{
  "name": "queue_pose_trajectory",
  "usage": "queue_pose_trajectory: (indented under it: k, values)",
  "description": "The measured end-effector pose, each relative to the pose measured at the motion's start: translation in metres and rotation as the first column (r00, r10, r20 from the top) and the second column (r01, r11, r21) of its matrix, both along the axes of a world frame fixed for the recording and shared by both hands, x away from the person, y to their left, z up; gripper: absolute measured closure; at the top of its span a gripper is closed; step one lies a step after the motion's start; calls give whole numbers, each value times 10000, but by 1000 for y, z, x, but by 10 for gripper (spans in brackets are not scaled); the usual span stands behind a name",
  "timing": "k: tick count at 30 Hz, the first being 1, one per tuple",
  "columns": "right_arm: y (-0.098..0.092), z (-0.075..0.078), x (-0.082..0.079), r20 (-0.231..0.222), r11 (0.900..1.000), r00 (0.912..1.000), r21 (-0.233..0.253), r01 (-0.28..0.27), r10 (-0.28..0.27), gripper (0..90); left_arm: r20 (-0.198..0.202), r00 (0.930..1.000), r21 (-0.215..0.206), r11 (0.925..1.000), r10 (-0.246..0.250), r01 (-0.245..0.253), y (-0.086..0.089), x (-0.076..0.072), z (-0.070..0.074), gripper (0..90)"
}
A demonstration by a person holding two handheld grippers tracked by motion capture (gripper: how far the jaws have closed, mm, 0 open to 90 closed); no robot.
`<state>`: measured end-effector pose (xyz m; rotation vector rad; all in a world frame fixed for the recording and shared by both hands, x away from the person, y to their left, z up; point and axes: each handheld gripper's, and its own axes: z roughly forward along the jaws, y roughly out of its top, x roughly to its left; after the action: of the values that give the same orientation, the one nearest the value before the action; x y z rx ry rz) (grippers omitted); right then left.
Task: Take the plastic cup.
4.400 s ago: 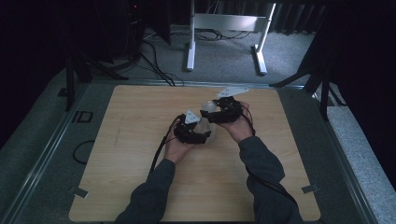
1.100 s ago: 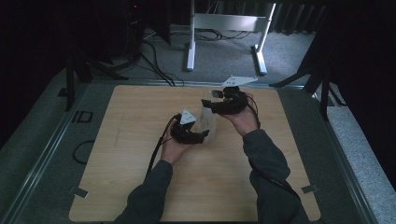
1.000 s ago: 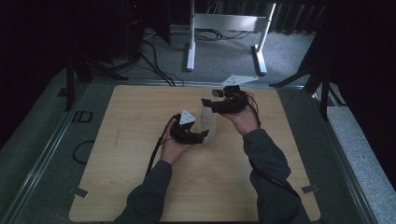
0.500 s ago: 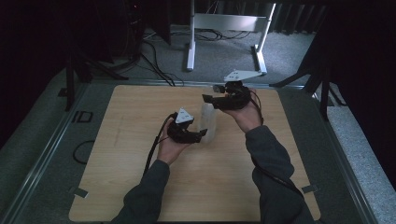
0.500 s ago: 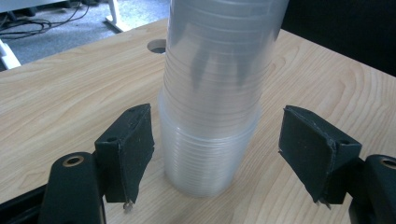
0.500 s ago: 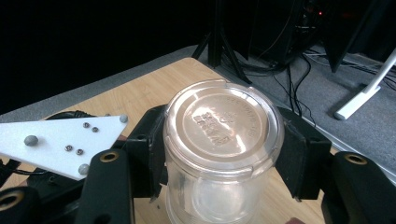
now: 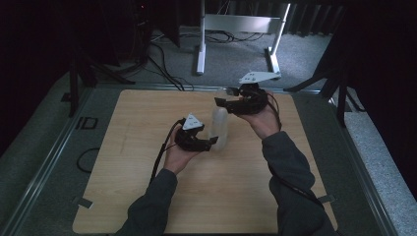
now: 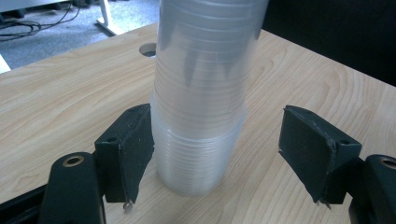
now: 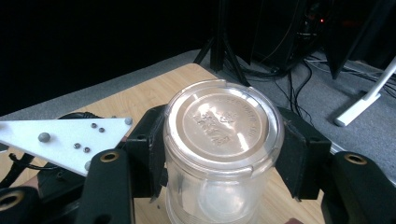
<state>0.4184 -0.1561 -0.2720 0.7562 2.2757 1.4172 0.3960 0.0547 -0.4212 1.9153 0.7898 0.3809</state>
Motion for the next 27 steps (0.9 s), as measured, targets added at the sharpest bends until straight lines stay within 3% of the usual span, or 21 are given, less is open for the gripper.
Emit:
queue_pose_trajectory:
  k: [16,27]
  values:
    - [-14,5,-16,-115,9995,9996,165,-254,256,410,245,9991,-210,9991,-354,359,8,-11,6,263]
    - [-25,-3,-29,-202,9993,9991,4,-373,373,410,474,9979,-235,9987,-435,447,14,-24,7,263]
